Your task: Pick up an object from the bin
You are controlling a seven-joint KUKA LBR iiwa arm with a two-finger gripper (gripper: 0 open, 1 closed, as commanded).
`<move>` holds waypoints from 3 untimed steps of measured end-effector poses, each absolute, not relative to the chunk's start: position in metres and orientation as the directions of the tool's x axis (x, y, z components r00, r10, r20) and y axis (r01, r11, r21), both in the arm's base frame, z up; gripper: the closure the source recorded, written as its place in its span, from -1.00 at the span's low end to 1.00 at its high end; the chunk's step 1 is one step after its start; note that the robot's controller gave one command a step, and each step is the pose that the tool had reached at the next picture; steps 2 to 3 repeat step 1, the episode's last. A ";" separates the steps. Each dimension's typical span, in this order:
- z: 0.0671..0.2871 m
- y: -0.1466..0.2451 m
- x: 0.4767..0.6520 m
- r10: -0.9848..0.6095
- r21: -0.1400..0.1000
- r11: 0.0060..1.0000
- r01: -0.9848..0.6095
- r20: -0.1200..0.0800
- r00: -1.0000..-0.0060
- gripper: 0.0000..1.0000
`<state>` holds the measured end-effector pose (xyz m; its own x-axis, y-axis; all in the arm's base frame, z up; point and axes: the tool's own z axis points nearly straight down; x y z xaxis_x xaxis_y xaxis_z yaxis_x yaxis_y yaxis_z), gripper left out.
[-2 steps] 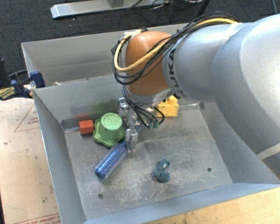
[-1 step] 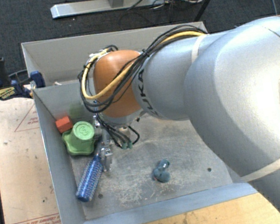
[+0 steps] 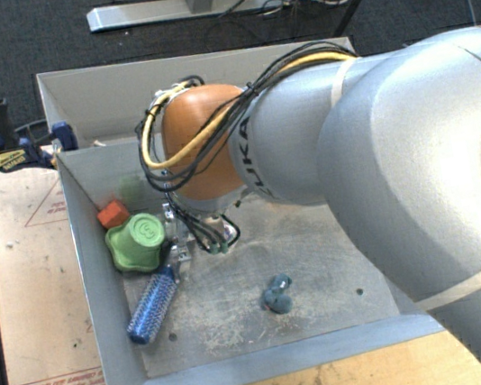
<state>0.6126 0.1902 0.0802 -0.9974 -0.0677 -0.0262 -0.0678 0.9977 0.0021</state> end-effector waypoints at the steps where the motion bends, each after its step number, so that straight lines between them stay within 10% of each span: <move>1: 0.139 0.191 0.614 -0.068 0.001 0.998 -0.068 -0.007 -0.998 1.00; 3: 0.139 0.191 0.614 -0.068 0.001 0.998 -0.068 -0.007 -0.998 1.00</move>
Offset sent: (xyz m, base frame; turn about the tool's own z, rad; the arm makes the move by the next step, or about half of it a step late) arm 0.0000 0.0000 0.0551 0.0000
